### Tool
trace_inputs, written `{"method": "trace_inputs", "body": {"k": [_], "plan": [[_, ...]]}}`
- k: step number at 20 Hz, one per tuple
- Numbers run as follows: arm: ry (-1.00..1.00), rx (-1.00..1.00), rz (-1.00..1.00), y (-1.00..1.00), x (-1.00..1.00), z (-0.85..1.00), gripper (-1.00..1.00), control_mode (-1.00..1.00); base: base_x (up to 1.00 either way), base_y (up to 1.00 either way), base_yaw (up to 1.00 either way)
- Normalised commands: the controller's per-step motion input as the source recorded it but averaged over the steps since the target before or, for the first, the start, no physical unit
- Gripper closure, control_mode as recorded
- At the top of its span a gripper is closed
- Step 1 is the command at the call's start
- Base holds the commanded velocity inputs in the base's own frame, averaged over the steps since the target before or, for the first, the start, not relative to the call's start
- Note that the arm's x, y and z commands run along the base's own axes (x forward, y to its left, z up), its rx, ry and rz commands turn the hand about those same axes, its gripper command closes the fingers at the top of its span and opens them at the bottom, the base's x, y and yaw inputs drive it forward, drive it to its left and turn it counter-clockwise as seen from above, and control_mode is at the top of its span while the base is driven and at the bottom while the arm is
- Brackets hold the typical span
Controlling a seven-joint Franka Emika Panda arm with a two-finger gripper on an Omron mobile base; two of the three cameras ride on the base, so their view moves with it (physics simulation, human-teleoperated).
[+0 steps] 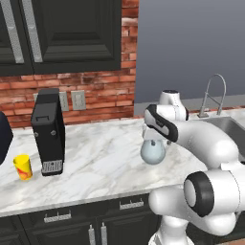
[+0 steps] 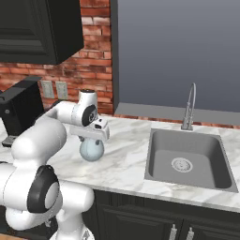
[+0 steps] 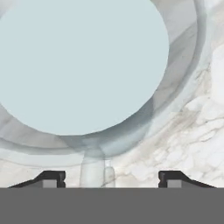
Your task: Place the pitcher and cup on the dining counter for serving.
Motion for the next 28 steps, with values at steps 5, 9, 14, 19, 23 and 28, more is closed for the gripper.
{"method": "trace_inputs", "body": {"k": [5,9,14,19,23,28], "plan": [[0.0,0.0,0.0,0.0,0.02,-0.01,1.0,-1.0,0.0,0.0,0.0],[0.0,0.0,0.0,0.0,0.0,0.0,1.0,-1.0,0.0,0.0,0.0],[-0.07,0.0,0.0,0.0,-0.04,0.04,1.0,-1.0,0.0,0.0,0.0],[-0.29,0.0,0.0,0.0,-0.38,0.44,1.0,-1.0,0.0,0.0,0.0],[-0.36,-0.04,-0.01,0.0,-0.51,0.79,1.0,-1.0,0.0,0.0,0.0],[-0.33,-0.03,-0.01,0.03,-0.55,1.0,1.0,-1.0,0.0,0.0,0.0]]}}
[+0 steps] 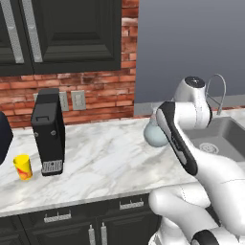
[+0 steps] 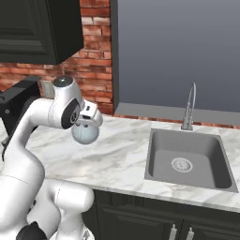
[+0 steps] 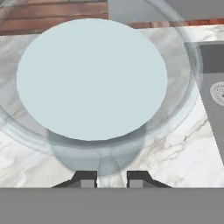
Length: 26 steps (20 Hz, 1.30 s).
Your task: Place the pitcher and cup on the dining counter for serving.
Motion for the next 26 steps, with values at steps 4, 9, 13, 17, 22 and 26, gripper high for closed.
{"method": "trace_inputs", "body": {"k": [4,9,13,17,22,26], "plan": [[-0.28,0.0,0.0,0.0,-0.54,0.96,1.0,-1.0,0.0,0.0,0.0],[-0.33,0.0,0.0,0.0,-0.58,0.59,1.0,-1.0,0.0,0.0,0.0],[-0.02,0.0,0.0,0.0,-0.06,0.0,1.0,-1.0,0.0,0.0,0.0],[-0.02,0.0,0.0,0.0,-0.15,0.0,1.0,-1.0,0.0,0.0,0.0],[0.0,0.0,0.0,0.0,-0.08,0.0,1.0,1.0,-0.34,0.0,0.11],[0.0,0.0,0.0,0.0,0.0,0.0,1.0,1.0,-0.54,-0.01,0.34]]}}
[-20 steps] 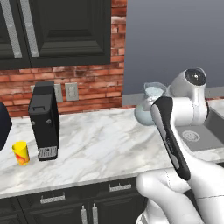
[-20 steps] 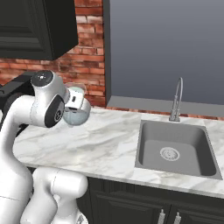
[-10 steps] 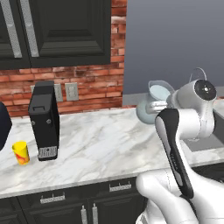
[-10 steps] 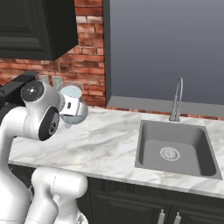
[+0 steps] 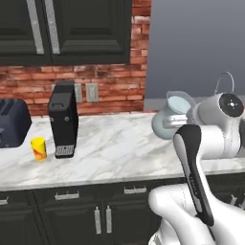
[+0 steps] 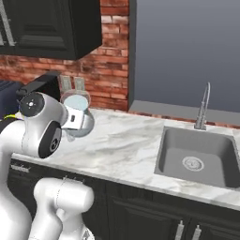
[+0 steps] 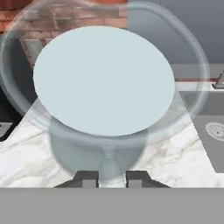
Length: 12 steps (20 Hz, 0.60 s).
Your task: Place the pitcher and cup on the dining counter for serving.
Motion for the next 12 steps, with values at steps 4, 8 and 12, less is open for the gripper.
{"method": "trace_inputs", "body": {"k": [4,8,12], "plan": [[0.0,0.0,0.0,0.0,0.0,0.0,1.0,1.0,-0.54,-0.09,0.39],[0.0,0.0,0.0,0.0,0.0,0.0,1.0,1.0,-0.35,-0.01,0.55],[0.0,0.0,0.0,0.0,0.0,0.0,1.0,1.0,-0.4,0.0,0.78]]}}
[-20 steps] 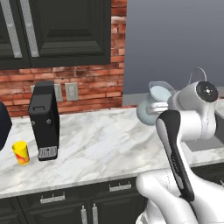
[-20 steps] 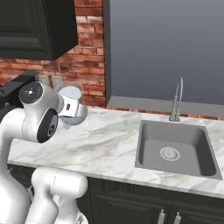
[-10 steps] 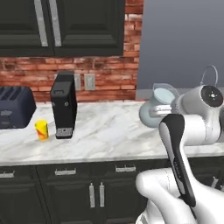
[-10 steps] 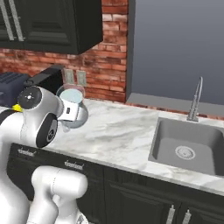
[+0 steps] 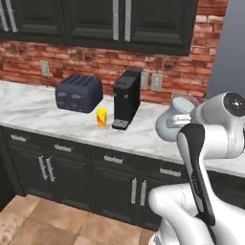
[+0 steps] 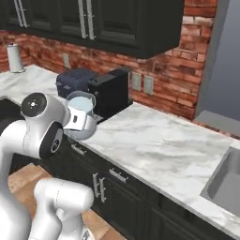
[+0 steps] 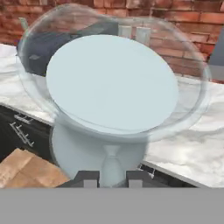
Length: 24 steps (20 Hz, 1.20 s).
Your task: Place the pitcher and cup on the dining counter for serving.
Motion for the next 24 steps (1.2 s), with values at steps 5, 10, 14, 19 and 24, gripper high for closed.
{"method": "trace_inputs", "body": {"k": [5,10,14,19,24], "plan": [[0.0,0.0,0.0,0.0,0.0,0.0,1.0,1.0,-0.3,0.0,0.91],[0.0,0.0,0.0,0.0,0.0,0.0,1.0,1.0,-0.03,0.0,0.98],[0.0,0.0,0.0,0.0,0.0,0.0,1.0,1.0,0.0,0.0,1.0],[0.0,0.0,0.0,0.0,0.0,0.0,1.0,1.0,0.0,0.0,1.0],[0.0,0.0,0.0,0.0,0.0,0.0,1.0,1.0,0.0,0.0,1.0]]}}
